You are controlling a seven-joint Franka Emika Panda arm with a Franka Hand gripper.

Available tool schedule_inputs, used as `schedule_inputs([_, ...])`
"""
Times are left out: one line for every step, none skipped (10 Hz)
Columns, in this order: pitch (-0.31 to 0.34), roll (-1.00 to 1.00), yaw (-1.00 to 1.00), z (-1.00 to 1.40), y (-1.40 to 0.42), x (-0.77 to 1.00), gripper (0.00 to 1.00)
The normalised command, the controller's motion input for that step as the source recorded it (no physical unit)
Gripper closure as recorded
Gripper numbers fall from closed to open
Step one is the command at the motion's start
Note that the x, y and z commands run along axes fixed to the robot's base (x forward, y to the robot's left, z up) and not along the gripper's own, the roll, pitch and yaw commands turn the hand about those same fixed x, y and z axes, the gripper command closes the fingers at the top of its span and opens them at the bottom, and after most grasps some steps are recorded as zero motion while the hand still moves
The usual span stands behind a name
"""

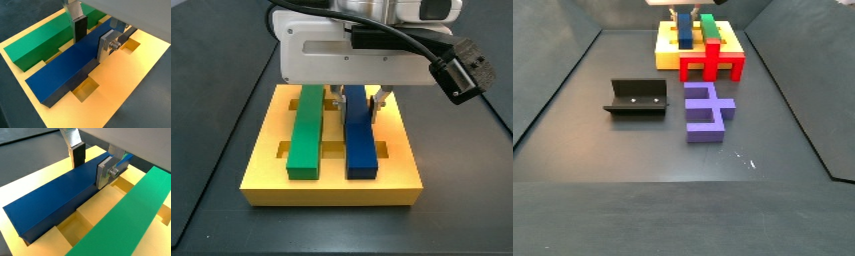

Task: Pick up the blue object. Move up. Move to above the board. Insert the blue object.
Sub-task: Insert the blue object.

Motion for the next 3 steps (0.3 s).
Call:
schedule_inputs([0.0, 0.0, -0.01, -0.4, 0.0, 0.01, 1.0])
schedule_inputs([0.0, 0.0, 0.0, -0.26, 0.0, 0.0, 1.0])
schedule_inputs([0.0, 0.0, 0.0, 0.0, 0.0, 0.0, 1.0])
